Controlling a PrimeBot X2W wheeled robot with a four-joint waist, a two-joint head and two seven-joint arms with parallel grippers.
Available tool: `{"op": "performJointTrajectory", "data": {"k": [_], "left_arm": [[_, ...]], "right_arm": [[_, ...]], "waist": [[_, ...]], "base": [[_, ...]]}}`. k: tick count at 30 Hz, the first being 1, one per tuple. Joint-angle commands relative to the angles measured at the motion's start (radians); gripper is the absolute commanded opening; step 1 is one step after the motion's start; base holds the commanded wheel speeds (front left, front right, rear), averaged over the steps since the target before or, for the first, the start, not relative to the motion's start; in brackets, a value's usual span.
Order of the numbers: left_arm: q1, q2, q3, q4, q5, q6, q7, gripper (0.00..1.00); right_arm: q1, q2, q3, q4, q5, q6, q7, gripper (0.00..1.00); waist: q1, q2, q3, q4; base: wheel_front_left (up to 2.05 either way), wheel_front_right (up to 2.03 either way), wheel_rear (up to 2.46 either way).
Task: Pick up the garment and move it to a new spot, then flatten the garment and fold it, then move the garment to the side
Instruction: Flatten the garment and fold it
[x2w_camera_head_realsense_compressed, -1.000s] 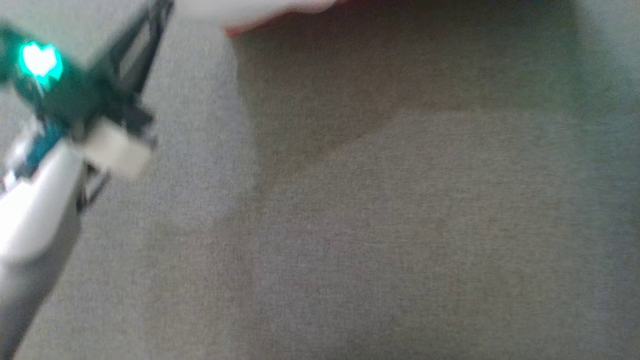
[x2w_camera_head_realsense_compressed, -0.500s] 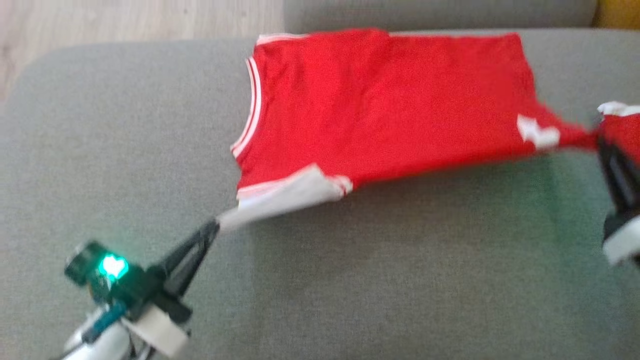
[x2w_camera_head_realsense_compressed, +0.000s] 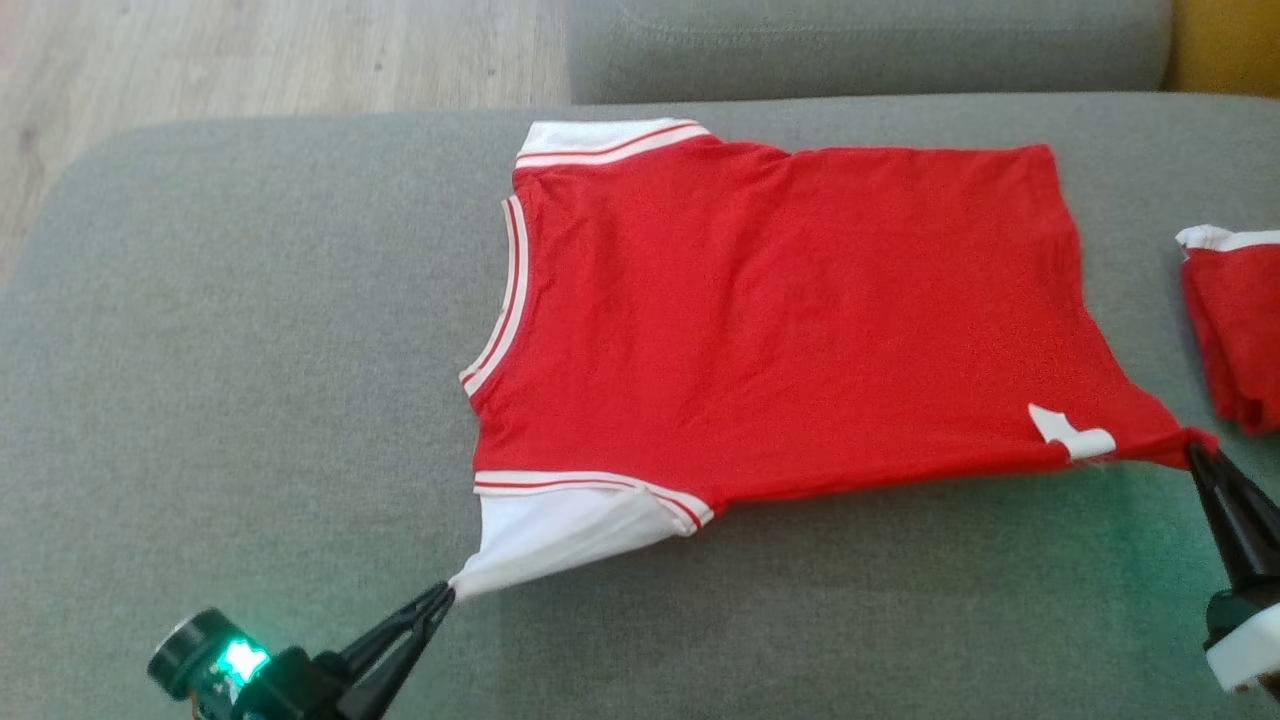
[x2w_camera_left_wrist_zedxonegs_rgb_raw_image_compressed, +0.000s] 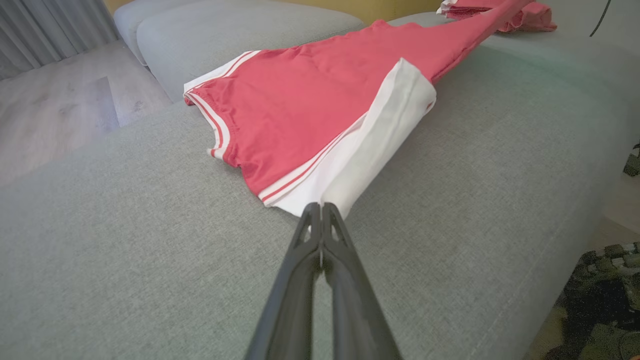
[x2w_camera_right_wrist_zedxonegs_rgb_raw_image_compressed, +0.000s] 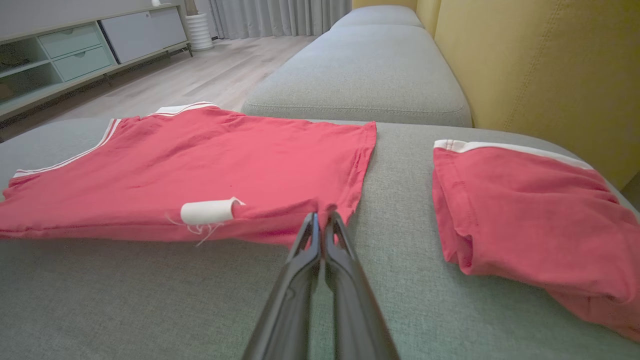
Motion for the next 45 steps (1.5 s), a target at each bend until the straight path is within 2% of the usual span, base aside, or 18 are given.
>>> {"op": "performJointTrajectory", "data": {"k": [1, 8, 14, 22, 31, 37, 38, 39, 40, 45], "left_arm": [[-0.057, 0.044, 0.046, -0.027, 0.004, 0.003, -0.002, 0.0], [-0.247, 0.007, 0.059, 0.002, 0.082, -0.009, 0.017, 0.0], [-0.481, -0.075, 0.073, 0.141, 0.147, -0.032, -0.017, 0.0], [-0.71, -0.127, 0.066, 0.307, 0.218, -0.059, -0.049, 0.0], [-0.818, -0.163, 0.028, 0.461, 0.239, -0.083, -0.061, 0.0], [-0.854, -0.187, 0.026, 0.55, 0.238, -0.083, -0.072, 0.0], [-0.856, -0.192, 0.031, 0.561, 0.234, -0.081, -0.073, 0.0], [-0.858, -0.197, 0.036, 0.573, 0.23, -0.079, -0.074, 0.3], [-0.858, -0.203, 0.043, 0.585, 0.221, -0.075, -0.074, 1.0], [-0.803, -0.242, 0.104, 0.613, 0.148, -0.032, -0.075, 1.0]], "right_arm": [[-0.012, -0.039, -0.013, -0.03, -0.009, 0.006, -0.008, 0.0], [-0.072, -0.029, -0.019, -0.055, -0.013, 0.006, 0.034, 0.0], [-0.175, -0.022, -0.006, -0.034, -0.021, 0.006, 0.068, 0.0], [-0.277, 0.0, 0.013, 0.02, -0.023, 0.006, 0.093, 0.0], [-0.382, 0.029, 0.055, 0.087, -0.02, 0.006, 0.076, 0.0], [-0.462, 0.043, 0.106, 0.152, -0.005, 0.006, 0.054, 0.0], [-0.474, 0.045, 0.114, 0.164, -0.002, 0.006, 0.05, 0.27], [-0.485, 0.048, 0.116, 0.18, 0.003, 0.006, 0.046, 0.93], [-0.495, 0.053, 0.113, 0.198, 0.008, 0.006, 0.041, 1.0], [-0.516, 0.073, 0.133, 0.249, 0.011, 0.006, 0.015, 1.0]], "waist": [[0.0, -0.0001, 0.016, 0.003], [0.0, -0.0001, 0.104, 0.012], [0.0, -0.0001, 0.171, -0.003], [0.0, -0.0001, 0.217, -0.026], [0.0, -0.0001, 0.25, -0.046], [0.0, -0.0001, 0.263, -0.05], [0.0, -0.0001, 0.264, -0.05], [0.0, -0.0001, 0.264, -0.049], [0.0, -0.0001, 0.263, -0.049], [0.0, -0.0001, 0.234, -0.049]], "base": [[0.0, 0.0, 0.0], [0.0, 0.0, 0.0], [0.0, 0.0, 0.0], [0.0, 0.0, 0.0], [0.0, 0.0, 0.0], [0.0, 0.0, 0.0], [0.0, 0.0, 0.0], [0.0, 0.0, 0.0], [0.0, 0.0, 0.0], [0.0, 0.0, 0.0]]}}
